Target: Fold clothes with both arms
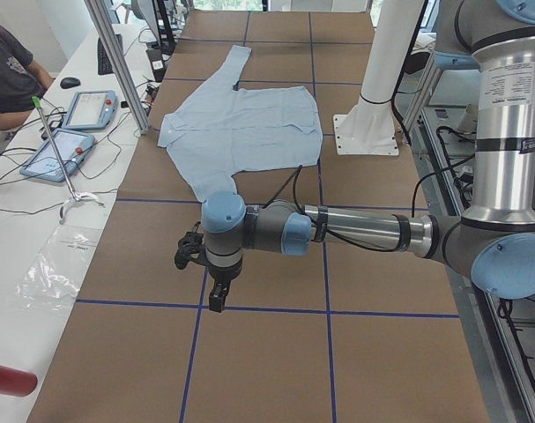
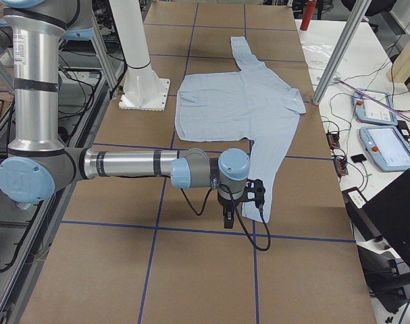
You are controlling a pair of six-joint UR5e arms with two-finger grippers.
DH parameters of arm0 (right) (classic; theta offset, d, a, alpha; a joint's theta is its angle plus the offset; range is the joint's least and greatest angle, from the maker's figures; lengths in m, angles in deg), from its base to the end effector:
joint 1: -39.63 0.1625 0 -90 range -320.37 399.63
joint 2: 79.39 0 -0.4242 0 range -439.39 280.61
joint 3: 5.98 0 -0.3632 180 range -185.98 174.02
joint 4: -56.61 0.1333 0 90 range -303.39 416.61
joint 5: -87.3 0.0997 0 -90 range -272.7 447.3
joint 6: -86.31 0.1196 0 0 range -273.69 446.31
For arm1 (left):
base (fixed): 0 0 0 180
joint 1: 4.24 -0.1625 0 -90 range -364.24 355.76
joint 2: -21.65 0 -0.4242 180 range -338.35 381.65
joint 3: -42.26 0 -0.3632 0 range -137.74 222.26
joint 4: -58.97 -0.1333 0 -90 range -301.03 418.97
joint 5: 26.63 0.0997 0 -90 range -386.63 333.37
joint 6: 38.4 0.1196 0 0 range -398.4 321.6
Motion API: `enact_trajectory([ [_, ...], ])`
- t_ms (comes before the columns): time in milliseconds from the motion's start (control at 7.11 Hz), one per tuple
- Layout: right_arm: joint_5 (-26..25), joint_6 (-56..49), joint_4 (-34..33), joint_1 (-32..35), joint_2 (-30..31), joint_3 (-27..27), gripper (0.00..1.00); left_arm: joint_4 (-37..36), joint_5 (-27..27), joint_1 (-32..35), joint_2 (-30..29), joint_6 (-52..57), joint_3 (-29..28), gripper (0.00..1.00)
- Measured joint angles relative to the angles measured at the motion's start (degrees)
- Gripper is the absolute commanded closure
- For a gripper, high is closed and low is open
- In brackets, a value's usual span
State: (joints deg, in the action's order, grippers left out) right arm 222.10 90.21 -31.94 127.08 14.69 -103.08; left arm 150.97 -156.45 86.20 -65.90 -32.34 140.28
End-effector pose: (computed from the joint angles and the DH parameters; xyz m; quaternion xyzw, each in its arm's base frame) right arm 0.0295 -0.4403 0.6433 0.0146 -0.3822 -0.0040 0.9240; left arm -0.0602 -0.4538 0.6290 0.0812 0.3357 0.0684 0.9359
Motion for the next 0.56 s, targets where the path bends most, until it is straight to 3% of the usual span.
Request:
enact_trajectory([
  [562, 0.5, 0.1, 0.1, -0.2, -3.3, -0.7, 0.00, 0.2, -0.4, 0.0, -2.2, -0.1, 1.8, 0.00],
])
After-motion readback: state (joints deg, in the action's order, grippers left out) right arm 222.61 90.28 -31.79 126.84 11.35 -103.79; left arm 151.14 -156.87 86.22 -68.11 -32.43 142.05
